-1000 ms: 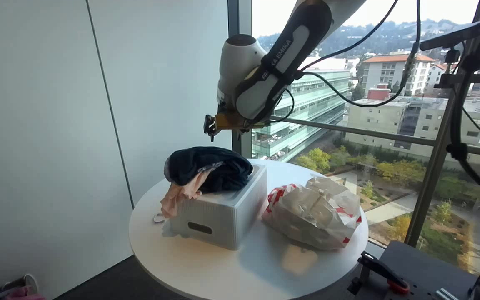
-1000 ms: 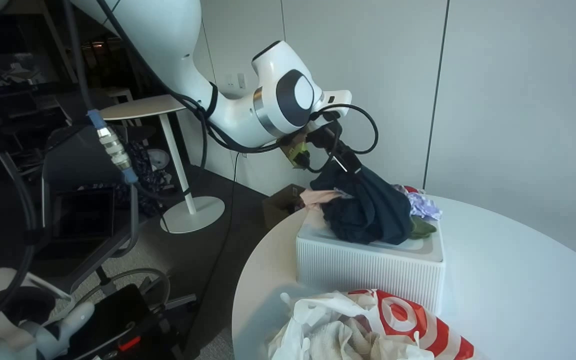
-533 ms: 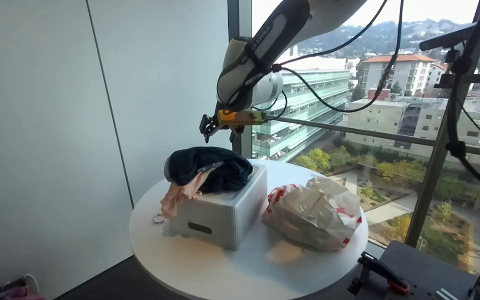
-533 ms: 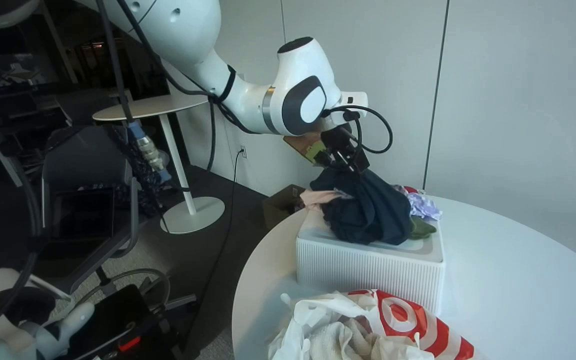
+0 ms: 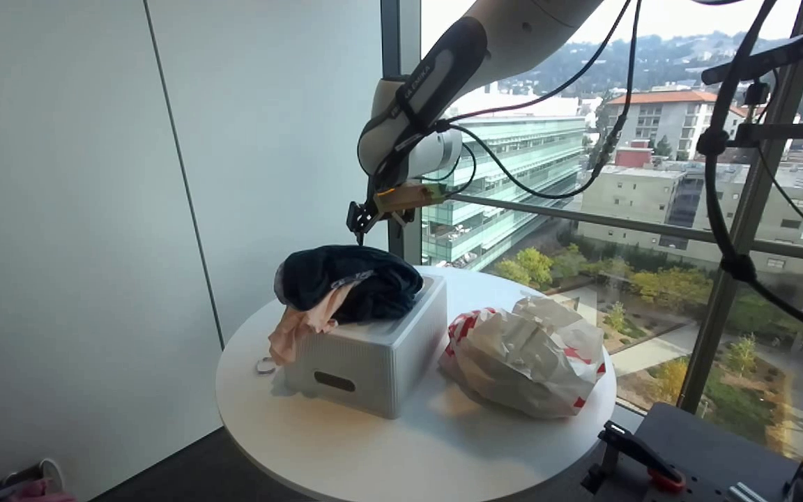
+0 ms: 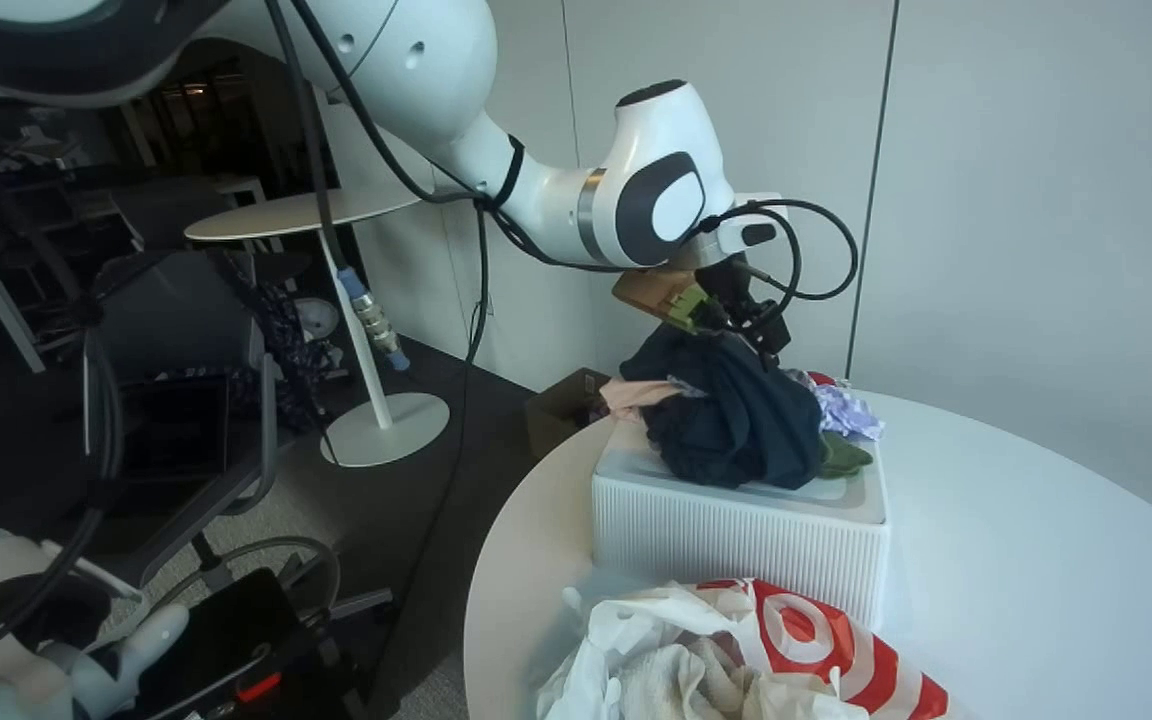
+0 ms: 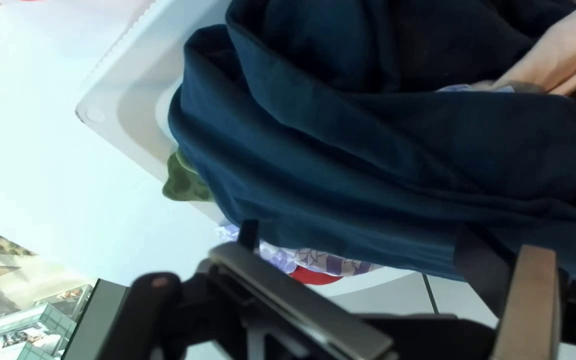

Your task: Put some of the items on the white basket inside the plastic bag

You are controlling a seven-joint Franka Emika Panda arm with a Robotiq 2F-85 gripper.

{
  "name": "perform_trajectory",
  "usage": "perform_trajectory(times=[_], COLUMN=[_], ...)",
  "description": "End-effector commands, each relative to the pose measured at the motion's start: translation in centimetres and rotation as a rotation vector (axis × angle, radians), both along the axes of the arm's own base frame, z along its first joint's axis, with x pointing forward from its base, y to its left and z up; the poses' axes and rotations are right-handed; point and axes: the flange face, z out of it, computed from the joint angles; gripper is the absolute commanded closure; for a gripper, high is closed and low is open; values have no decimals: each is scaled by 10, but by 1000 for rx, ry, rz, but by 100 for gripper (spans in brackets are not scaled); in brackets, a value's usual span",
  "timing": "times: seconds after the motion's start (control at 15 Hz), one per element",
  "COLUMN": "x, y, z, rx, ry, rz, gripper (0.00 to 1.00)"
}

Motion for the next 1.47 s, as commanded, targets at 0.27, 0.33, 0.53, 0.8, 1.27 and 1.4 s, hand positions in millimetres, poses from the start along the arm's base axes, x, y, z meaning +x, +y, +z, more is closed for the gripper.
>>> perform_trajectory(times=[0.27,0.33,0.53,0.8,1.27,1.4], x=[39,41,40,31,22,17], y=[8,9,12,14,8,8], z=[-22,-26,-33,-40,-37,-31], rx=[26,37,81,155,205,212], ry=[58,66,98,124,126,130], rz=[47,49,49,34,-16,-39], gripper=[0,0,0,0,64,79])
